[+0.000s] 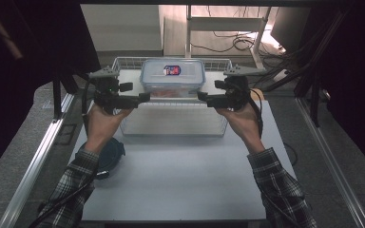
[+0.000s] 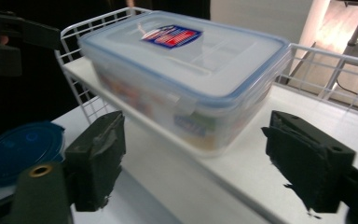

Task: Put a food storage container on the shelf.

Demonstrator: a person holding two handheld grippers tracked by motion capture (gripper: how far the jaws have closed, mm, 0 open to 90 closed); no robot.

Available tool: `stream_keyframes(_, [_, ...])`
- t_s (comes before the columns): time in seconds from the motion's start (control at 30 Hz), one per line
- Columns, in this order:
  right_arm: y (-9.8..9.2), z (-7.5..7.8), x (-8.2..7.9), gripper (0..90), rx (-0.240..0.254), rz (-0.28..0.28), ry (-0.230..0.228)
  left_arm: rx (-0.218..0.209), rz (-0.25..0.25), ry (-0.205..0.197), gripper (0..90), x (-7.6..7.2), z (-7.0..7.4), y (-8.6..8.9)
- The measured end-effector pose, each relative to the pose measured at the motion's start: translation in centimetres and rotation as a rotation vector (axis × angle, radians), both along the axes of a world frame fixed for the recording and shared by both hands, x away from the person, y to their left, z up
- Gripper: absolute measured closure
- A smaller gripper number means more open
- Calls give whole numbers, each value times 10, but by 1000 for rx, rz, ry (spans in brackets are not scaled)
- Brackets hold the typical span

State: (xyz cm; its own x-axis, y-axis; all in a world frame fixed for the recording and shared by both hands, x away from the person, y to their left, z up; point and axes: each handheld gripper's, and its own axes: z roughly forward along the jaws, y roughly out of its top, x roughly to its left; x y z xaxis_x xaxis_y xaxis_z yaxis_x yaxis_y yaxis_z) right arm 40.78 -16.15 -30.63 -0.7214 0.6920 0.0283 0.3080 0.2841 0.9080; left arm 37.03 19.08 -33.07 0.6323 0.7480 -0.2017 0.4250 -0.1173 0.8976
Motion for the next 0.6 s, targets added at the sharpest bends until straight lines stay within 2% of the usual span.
stream_keyframes(0.1, [-2, -6, -18, 145, -6, 26, -15, 32, -27, -13, 94, -14, -8, -4])
stream_keyframes(0.2, [-1, -12, -29, 127, -13, 51, -15, 49, -41, -21, 88, -26, -16, -7])
stream_keyframes(0.23, [0, -14, -33, 118, -19, 60, -13, 54, -49, -22, 86, -33, -23, -8])
stream_keyframes(0.47, [3, -30, -52, 88, -50, 99, -6, 49, -65, -17, 76, -52, -46, -10])
stream_keyframes(0.5, [3, -36, -56, 81, -58, 109, -1, 50, -69, -11, 75, -58, -54, -10])
stream_keyframes(0.57, [3, -42, -60, 75, -65, 115, 6, 51, -71, -9, 74, -61, -58, -10])
stream_keyframes(0.6, [2, -45, -62, 72, -70, 116, 6, 61, -73, -3, 74, -66, -67, -10])
